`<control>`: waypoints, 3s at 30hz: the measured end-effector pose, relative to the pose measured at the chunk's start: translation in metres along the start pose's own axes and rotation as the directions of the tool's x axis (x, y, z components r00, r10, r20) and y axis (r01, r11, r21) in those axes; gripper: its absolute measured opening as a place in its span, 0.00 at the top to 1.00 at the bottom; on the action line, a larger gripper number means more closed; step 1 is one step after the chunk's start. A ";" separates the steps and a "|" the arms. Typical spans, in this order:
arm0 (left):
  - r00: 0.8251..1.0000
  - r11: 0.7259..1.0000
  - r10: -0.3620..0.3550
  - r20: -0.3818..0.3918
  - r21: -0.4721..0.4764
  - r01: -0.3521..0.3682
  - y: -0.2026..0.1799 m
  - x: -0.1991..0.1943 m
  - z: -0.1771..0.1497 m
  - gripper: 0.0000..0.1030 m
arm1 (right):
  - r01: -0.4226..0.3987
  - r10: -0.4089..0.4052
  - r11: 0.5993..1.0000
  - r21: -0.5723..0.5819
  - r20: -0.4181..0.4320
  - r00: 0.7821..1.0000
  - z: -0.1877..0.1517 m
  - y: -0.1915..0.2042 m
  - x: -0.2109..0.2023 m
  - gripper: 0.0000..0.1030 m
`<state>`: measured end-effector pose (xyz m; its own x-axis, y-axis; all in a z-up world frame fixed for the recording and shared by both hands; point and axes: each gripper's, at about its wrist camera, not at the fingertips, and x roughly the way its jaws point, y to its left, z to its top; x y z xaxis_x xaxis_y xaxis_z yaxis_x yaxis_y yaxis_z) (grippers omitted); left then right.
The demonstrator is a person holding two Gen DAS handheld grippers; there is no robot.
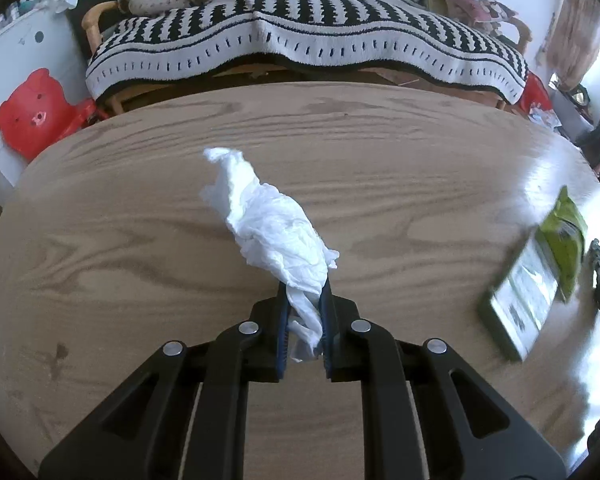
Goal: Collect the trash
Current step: 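Carry the tissue and foil over the bin, then open both grippers to drop the tissue and foil into the bin, then move both grippers back over the table toward the medicine box and snack bag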
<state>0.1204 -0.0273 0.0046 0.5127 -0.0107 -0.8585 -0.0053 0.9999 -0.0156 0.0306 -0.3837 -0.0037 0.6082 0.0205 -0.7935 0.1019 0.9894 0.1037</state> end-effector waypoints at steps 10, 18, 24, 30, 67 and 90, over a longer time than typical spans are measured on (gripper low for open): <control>0.994 0.991 -0.099 0.042 0.097 0.094 -0.029 -0.068 -0.049 0.88 | 0.006 -0.006 1.000 0.007 0.052 0.999 -0.022 -0.004 -0.056 0.76; 0.945 0.900 -0.324 0.052 0.325 0.291 -0.156 -0.133 -0.089 0.88 | 0.065 -0.073 0.996 0.053 0.150 0.986 -0.044 -0.042 -0.141 0.76; 0.876 0.745 -0.480 -0.048 0.505 0.436 -0.278 -0.169 -0.154 0.88 | 0.134 -0.165 0.977 0.164 0.192 0.967 -0.085 -0.110 -0.204 0.76; 0.818 0.606 -0.540 -0.196 0.584 0.540 -0.364 -0.183 -0.216 0.88 | 0.157 -0.219 0.945 0.286 0.201 0.955 -0.139 -0.178 -0.254 0.76; 0.749 0.635 -0.260 -0.609 0.477 0.608 -0.439 0.000 -0.352 0.44 | 0.088 0.081 0.771 0.631 -0.233 0.969 -0.324 -0.257 -0.099 0.71; 0.904 0.767 -0.402 -0.146 0.485 0.420 -0.289 -0.113 -0.202 0.06 | 0.137 -0.152 0.954 0.267 0.036 0.988 -0.180 -0.172 -0.155 0.06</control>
<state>-0.1092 -0.3176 0.0025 0.3399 -0.4137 -0.8446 0.6280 0.7683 -0.1236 -0.2231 -0.5310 -0.0061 0.6136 -0.1357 -0.7779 0.3912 0.9080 0.1502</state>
